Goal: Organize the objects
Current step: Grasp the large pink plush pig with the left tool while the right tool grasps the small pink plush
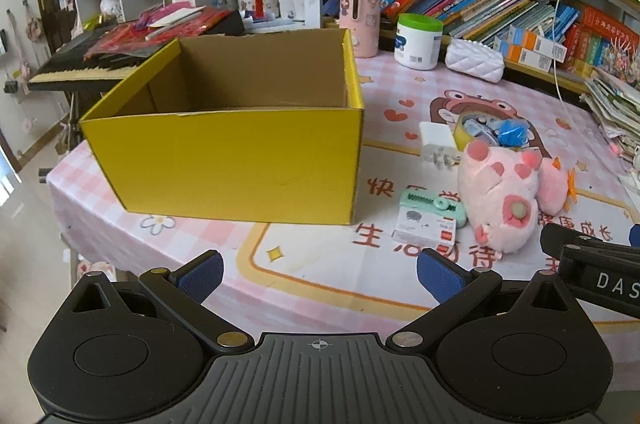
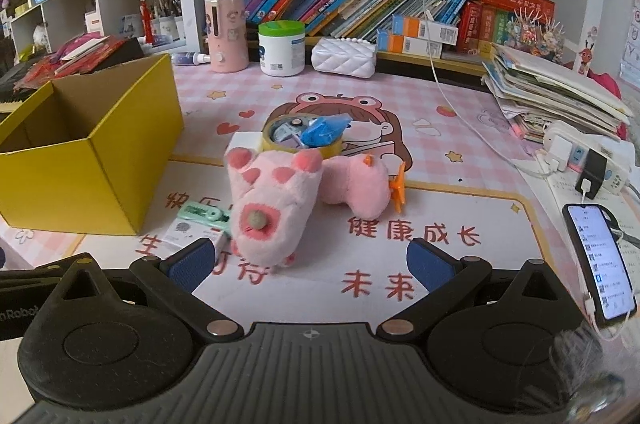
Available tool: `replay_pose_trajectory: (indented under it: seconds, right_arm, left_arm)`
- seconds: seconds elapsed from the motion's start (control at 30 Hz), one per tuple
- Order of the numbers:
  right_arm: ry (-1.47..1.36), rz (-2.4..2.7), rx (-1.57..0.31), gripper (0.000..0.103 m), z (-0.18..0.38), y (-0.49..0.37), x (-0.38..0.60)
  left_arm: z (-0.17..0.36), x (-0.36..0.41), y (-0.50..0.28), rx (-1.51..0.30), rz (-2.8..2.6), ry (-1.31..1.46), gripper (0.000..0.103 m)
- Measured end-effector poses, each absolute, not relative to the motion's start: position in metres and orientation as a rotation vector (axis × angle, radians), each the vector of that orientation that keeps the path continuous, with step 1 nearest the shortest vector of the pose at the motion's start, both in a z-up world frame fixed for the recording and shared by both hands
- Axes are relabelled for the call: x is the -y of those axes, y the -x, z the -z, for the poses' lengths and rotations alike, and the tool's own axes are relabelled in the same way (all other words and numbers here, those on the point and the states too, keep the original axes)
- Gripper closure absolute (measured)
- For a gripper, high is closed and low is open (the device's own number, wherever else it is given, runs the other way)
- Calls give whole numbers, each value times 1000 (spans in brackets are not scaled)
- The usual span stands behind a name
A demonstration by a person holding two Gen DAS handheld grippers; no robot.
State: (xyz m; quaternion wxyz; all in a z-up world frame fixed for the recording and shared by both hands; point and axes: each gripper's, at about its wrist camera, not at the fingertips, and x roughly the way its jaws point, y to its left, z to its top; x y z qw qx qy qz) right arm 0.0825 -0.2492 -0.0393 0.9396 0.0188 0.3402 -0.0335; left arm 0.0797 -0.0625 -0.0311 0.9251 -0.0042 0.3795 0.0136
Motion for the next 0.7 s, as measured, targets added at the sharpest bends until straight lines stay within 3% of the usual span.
replay_pose_trajectory:
  seconds: [0.7]
  right_arm:
    - [-98,115,-638,9,44,-126,311]
  left_arm:
    - [30,111,-101,-741,77,7,0]
